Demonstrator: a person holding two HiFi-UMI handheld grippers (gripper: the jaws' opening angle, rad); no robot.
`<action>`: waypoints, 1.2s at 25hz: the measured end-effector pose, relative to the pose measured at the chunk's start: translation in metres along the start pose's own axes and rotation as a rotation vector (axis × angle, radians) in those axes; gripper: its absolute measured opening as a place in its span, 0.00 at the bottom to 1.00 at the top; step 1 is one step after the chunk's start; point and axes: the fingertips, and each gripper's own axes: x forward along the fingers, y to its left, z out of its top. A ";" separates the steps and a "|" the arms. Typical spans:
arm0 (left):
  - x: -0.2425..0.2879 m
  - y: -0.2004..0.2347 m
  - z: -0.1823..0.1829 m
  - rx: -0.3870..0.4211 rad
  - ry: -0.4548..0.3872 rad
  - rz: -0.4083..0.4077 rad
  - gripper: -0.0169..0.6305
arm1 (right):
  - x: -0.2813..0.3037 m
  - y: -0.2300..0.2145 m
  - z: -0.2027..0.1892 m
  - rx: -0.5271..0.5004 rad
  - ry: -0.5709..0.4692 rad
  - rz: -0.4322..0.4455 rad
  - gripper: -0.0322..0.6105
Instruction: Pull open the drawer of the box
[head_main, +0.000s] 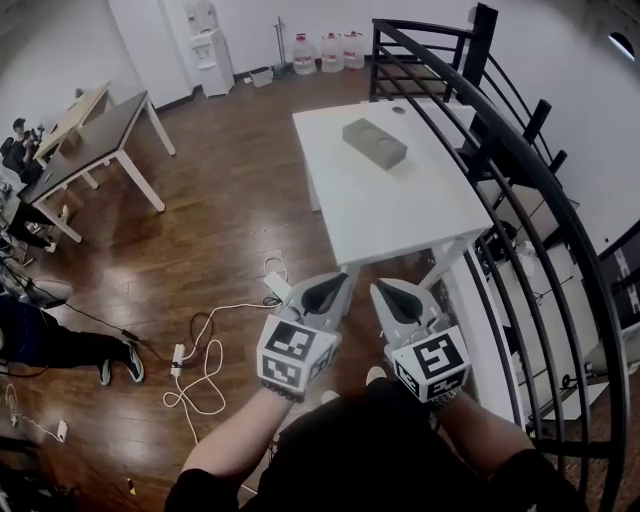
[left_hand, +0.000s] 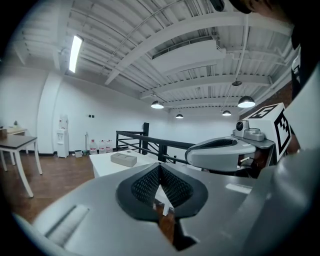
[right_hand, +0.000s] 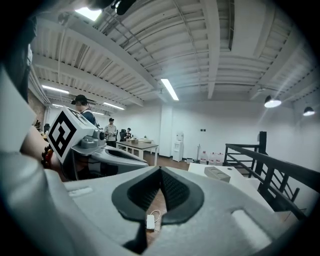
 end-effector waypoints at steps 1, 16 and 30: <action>0.000 0.004 0.000 -0.004 0.000 0.000 0.05 | 0.005 0.001 0.000 0.000 0.002 0.004 0.04; 0.039 0.117 -0.003 -0.003 0.057 0.016 0.05 | 0.123 -0.016 -0.002 0.029 0.014 0.034 0.04; 0.124 0.205 0.008 -0.011 0.131 0.035 0.05 | 0.222 -0.074 -0.008 0.086 0.038 0.065 0.04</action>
